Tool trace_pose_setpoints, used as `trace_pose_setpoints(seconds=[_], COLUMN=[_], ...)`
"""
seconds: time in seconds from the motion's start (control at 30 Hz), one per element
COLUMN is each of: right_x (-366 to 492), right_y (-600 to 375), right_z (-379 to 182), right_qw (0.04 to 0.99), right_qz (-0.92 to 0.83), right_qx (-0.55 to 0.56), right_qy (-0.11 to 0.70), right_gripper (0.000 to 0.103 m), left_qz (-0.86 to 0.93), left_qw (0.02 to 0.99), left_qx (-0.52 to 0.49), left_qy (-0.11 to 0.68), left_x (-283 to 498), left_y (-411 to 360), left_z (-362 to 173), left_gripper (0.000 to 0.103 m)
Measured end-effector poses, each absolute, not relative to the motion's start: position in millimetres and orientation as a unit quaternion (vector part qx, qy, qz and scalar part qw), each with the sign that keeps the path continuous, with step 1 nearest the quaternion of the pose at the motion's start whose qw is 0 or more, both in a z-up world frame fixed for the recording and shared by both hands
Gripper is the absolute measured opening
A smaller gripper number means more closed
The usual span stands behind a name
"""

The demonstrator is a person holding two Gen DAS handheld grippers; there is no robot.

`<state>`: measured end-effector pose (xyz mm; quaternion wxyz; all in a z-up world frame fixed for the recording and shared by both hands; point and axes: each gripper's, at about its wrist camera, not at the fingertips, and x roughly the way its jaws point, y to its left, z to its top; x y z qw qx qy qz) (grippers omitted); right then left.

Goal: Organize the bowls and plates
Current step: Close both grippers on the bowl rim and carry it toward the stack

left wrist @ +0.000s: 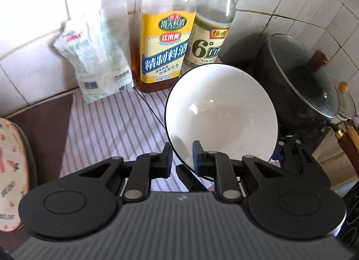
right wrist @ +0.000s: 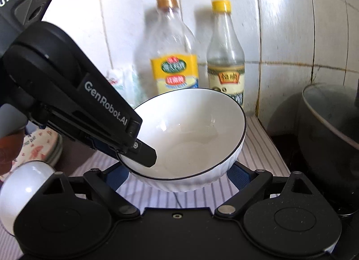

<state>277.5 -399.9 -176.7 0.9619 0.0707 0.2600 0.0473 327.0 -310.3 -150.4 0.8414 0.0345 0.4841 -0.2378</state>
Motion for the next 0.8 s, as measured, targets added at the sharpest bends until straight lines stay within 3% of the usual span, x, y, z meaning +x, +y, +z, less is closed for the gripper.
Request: trace_pose_setpoints(seconds=[0.37, 0.8], right_x=[229, 188], right_y=[-370, -315], right_z=[-127, -101], right_qw=[0.970, 0.968], right_qz=[0.057, 0.105], right_qx=[0.042, 0.027], right_qy=[0.232, 0.227], right_gripper=[0.097, 0.097], left_qz=[-0.253, -0.210], left_qw=[0.854, 0.868], left_qx=[0.029, 0.001], left_qy=[0.455, 0.449], left_x=[275, 227], left_y=[-269, -198], left_z=[-97, -81], left_gripper=[0.017, 0.017])
